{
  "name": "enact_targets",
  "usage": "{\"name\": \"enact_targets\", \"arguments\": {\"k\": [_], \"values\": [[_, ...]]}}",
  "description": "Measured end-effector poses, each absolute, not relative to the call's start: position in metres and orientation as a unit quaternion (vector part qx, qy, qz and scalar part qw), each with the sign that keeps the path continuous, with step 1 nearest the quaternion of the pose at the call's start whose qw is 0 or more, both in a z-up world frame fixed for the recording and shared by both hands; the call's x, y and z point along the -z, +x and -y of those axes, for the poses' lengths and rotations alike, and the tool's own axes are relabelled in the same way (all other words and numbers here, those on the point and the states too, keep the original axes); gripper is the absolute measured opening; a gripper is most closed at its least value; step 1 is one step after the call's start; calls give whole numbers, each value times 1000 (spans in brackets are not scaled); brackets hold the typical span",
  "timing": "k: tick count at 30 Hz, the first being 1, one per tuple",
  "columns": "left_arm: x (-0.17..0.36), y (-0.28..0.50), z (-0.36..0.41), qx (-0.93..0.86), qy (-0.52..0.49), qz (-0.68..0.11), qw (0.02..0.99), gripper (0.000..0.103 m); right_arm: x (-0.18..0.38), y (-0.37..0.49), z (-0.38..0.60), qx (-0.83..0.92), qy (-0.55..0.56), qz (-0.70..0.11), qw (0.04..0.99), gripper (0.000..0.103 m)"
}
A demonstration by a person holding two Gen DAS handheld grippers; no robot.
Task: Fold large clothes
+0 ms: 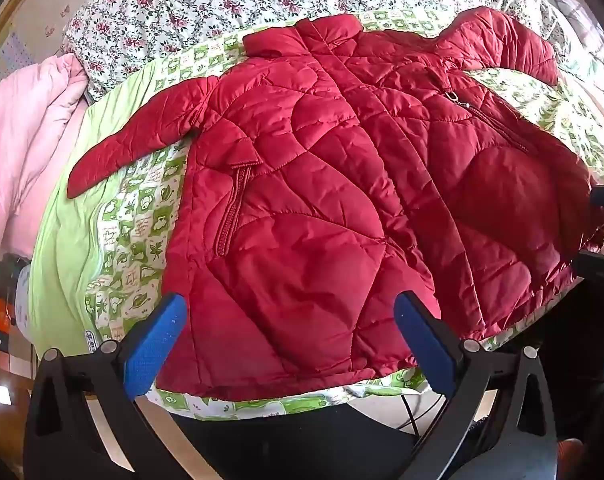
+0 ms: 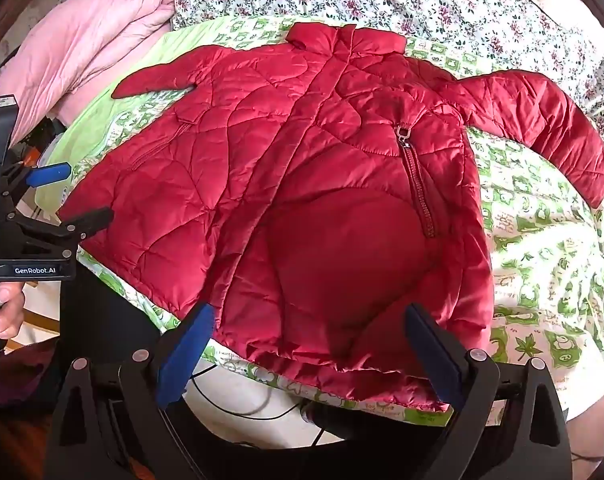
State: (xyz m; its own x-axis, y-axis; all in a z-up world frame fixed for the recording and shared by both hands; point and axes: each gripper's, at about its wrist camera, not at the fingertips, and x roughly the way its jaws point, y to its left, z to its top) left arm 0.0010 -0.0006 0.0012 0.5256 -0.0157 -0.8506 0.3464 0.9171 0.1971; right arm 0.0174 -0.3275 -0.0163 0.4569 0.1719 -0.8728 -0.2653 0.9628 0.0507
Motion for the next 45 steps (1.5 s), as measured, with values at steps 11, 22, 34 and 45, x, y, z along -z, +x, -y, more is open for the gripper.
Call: {"name": "enact_targets", "arguments": {"k": [11, 22, 34, 45], "values": [[-4, 0, 3, 110, 173, -477, 855, 103, 10, 13, 321, -125, -49, -500, 856, 96], [-3, -1, 2, 95, 197, -456, 863, 103, 9, 12, 323, -127, -48, -495, 858, 96], [-2, 0, 3, 104, 185, -467, 858, 103, 5, 11, 321, -124, -54, -471, 872, 96], [3, 2, 4, 108, 185, -483, 849, 103, 6, 16, 322, -129, -43, -502, 854, 96]]}}
